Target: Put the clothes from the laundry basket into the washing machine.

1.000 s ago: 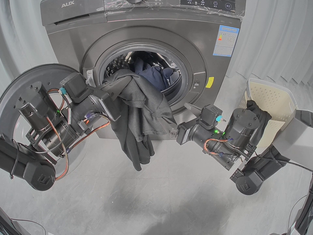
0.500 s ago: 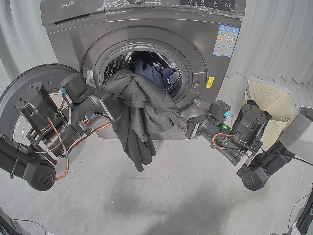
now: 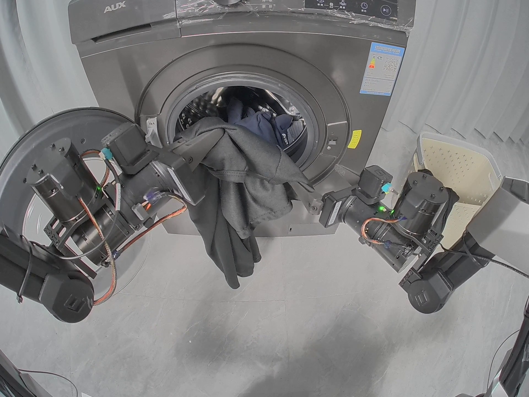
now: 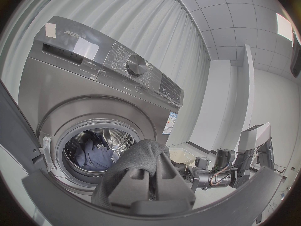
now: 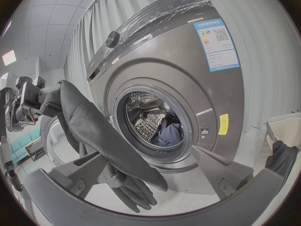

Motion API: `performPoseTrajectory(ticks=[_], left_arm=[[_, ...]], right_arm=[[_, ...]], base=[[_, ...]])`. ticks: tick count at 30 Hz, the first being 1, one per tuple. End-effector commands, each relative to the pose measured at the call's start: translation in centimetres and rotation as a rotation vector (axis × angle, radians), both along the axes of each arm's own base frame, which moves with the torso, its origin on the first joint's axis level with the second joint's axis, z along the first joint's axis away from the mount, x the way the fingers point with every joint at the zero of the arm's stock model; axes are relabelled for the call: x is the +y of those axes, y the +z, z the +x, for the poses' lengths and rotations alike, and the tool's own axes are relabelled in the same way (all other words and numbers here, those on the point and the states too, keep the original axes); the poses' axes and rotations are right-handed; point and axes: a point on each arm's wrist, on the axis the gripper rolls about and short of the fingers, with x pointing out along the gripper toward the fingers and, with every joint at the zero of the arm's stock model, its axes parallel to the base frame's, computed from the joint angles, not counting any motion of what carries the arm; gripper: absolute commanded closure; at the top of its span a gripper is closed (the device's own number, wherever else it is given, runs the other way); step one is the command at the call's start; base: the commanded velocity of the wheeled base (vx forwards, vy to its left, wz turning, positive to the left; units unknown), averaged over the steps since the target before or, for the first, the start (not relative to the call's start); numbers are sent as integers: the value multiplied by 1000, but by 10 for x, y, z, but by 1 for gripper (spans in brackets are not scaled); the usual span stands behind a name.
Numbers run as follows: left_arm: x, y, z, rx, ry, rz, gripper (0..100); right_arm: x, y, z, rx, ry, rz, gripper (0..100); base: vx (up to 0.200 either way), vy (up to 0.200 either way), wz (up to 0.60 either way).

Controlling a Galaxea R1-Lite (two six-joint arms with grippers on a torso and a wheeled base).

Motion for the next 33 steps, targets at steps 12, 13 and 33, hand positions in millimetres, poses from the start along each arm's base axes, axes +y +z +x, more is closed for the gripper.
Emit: performPoseTrajectory(ticks=[12,13,33], left_arm=[[0,2,-1,-4,-3,-5,100],[0,2,-1,-4,-2,-5,100],[0,-2,1,8,1,2,100]], right_arm=[[39,-19,18,-8,50,7,0],[41,-20,17,-8,56,7,0],[72,3,5,-79,138,79,0]], base=[[0,0,0],[0,0,0],[0,0,0]])
